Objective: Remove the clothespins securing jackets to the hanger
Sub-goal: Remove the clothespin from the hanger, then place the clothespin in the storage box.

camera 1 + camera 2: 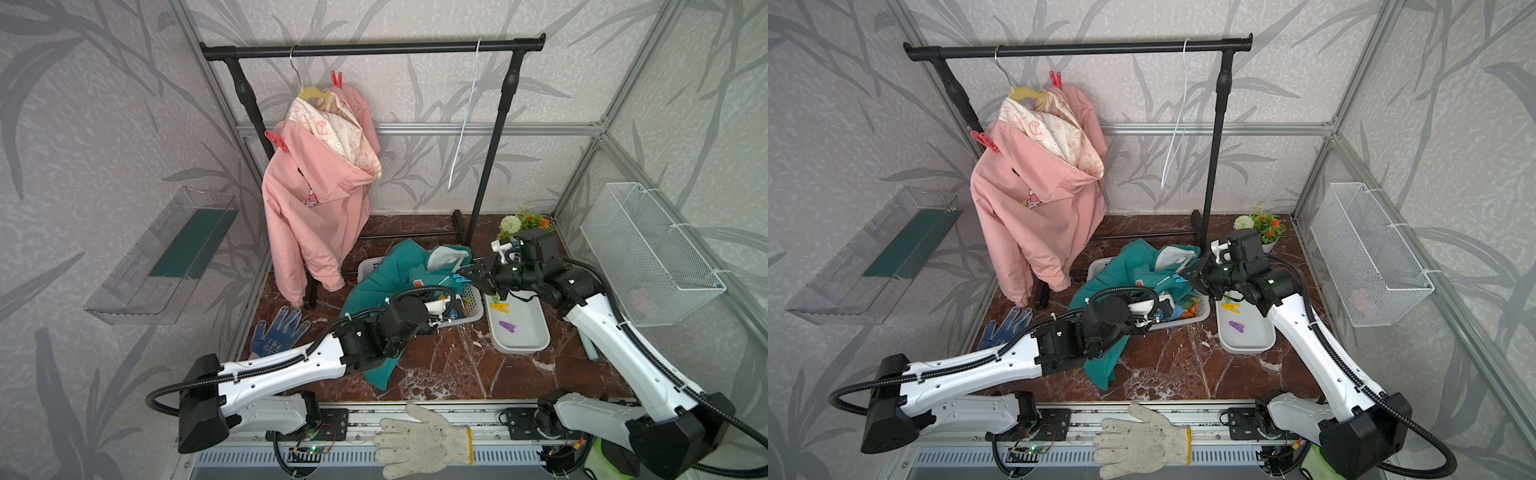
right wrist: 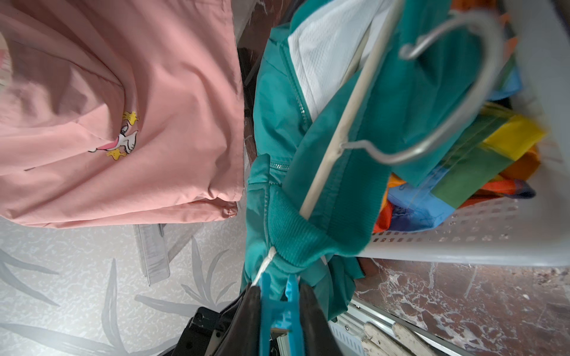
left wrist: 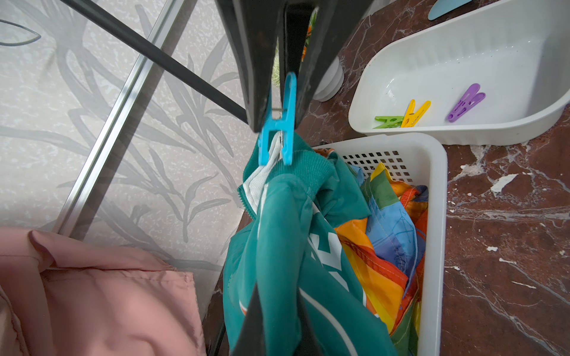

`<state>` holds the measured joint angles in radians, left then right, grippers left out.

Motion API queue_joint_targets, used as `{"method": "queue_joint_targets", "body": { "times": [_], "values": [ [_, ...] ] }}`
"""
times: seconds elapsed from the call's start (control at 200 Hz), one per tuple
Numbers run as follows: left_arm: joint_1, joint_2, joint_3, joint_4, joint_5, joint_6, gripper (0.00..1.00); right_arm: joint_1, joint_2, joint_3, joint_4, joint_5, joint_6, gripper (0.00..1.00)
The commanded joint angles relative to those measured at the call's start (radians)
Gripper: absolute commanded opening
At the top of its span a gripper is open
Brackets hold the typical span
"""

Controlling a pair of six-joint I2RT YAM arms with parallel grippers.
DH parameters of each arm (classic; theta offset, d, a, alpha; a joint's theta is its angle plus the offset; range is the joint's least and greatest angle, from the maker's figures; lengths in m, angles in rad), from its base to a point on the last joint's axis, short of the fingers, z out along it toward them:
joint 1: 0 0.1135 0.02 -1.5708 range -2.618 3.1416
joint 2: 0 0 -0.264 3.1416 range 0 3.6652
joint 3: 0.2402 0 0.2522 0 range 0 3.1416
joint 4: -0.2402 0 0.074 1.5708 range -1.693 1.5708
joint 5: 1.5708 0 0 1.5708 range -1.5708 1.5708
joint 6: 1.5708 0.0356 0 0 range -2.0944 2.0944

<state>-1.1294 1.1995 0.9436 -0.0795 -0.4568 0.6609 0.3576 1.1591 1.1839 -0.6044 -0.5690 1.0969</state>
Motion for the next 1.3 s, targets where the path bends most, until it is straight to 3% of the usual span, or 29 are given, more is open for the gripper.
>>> {"method": "queue_joint_targets", "body": {
  "times": [0.0,0.235,0.375,0.48,0.6,0.65,0.73,0.85,1.065,1.295],
  "values": [
    [0.008,0.012,0.015,0.006,-0.036,0.013,0.0,-0.063,-0.058,0.003,-0.067,0.012,-0.069,0.0],
    [0.009,-0.01,0.014,-0.006,-0.029,-0.013,0.0,-0.31,-0.14,-0.169,-0.184,0.198,-0.333,0.0],
    [0.014,-0.021,0.022,-0.027,-0.026,-0.027,0.0,-0.35,-0.104,-0.352,-0.084,0.28,-0.372,0.0],
    [0.019,-0.035,0.031,-0.046,-0.007,-0.048,0.0,-0.35,-0.026,-0.403,-0.039,0.3,-0.424,0.0],
    [0.027,-0.049,0.041,-0.066,0.011,-0.071,0.0,-0.349,0.042,-0.417,-0.009,0.348,-0.484,0.17],
    [0.032,-0.051,0.046,-0.072,0.02,-0.081,0.0,-0.349,0.052,-0.418,0.004,0.36,-0.499,0.31],
    [0.039,-0.052,0.058,-0.09,0.032,-0.101,0.0,-0.35,0.048,-0.421,0.027,0.354,-0.518,0.62],
    [0.056,-0.054,0.08,-0.113,0.048,-0.137,0.0,-0.35,0.016,-0.422,0.027,0.359,-0.536,0.81],
    [0.096,-0.05,0.144,-0.147,0.045,-0.234,0.0,-0.303,-0.118,-0.426,0.1,0.304,-0.575,0.88],
    [0.149,0.026,0.285,-0.236,0.047,-0.304,0.0,0.006,-0.212,-0.382,0.231,0.254,-0.72,0.87]
  ]
}}
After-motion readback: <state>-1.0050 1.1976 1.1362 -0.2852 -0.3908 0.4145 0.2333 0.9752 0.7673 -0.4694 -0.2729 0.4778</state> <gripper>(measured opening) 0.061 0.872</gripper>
